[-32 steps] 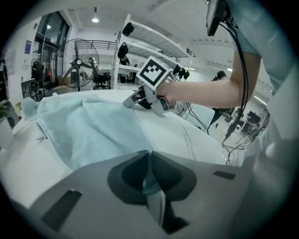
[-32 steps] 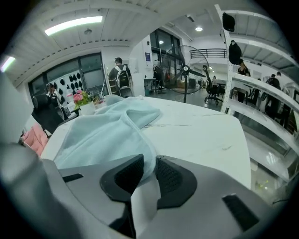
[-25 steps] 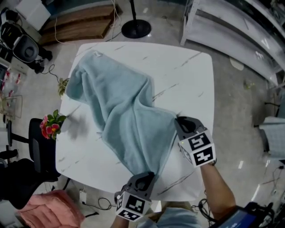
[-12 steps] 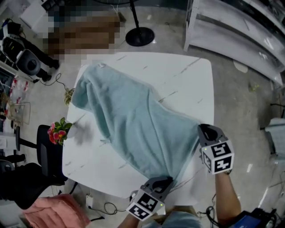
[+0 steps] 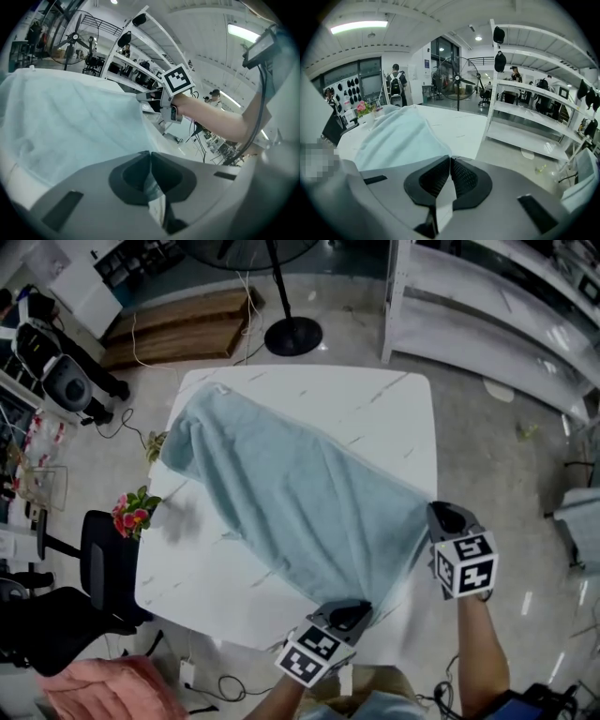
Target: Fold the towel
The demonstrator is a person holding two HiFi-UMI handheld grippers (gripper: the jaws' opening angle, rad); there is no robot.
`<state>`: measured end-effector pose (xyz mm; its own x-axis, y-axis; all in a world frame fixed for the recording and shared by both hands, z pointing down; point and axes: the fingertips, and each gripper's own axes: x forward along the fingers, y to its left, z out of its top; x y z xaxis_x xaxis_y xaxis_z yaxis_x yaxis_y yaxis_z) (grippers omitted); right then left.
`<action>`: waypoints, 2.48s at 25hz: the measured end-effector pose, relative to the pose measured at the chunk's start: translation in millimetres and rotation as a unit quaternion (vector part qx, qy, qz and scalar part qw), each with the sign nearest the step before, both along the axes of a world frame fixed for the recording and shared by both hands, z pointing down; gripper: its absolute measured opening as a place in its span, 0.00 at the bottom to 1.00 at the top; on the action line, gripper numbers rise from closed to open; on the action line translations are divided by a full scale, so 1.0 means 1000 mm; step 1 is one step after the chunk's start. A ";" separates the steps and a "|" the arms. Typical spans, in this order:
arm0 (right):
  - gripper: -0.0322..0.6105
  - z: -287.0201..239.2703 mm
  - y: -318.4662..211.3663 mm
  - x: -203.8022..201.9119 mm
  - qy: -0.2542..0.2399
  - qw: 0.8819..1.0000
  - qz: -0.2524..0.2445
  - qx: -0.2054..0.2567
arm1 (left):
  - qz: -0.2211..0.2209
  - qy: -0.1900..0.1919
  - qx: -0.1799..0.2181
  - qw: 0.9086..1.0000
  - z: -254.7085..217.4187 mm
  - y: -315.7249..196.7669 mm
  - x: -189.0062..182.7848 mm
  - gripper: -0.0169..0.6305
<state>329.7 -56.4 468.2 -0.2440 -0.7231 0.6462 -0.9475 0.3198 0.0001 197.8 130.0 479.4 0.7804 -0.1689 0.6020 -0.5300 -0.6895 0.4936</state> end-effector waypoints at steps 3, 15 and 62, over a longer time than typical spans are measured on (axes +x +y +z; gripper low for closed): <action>0.09 -0.006 0.000 0.004 0.008 1.000 -0.018 0.008 | -0.018 0.010 0.001 1.000 -0.009 -0.001 0.005 0.05; 0.09 -0.003 0.004 0.053 -0.010 0.998 -0.067 0.014 | -0.076 0.008 -0.003 0.997 -0.014 0.010 0.060 0.05; 0.19 -0.130 0.004 -0.056 -0.125 0.972 -0.152 0.124 | -0.288 0.015 0.256 0.923 -0.142 -0.060 -0.085 0.12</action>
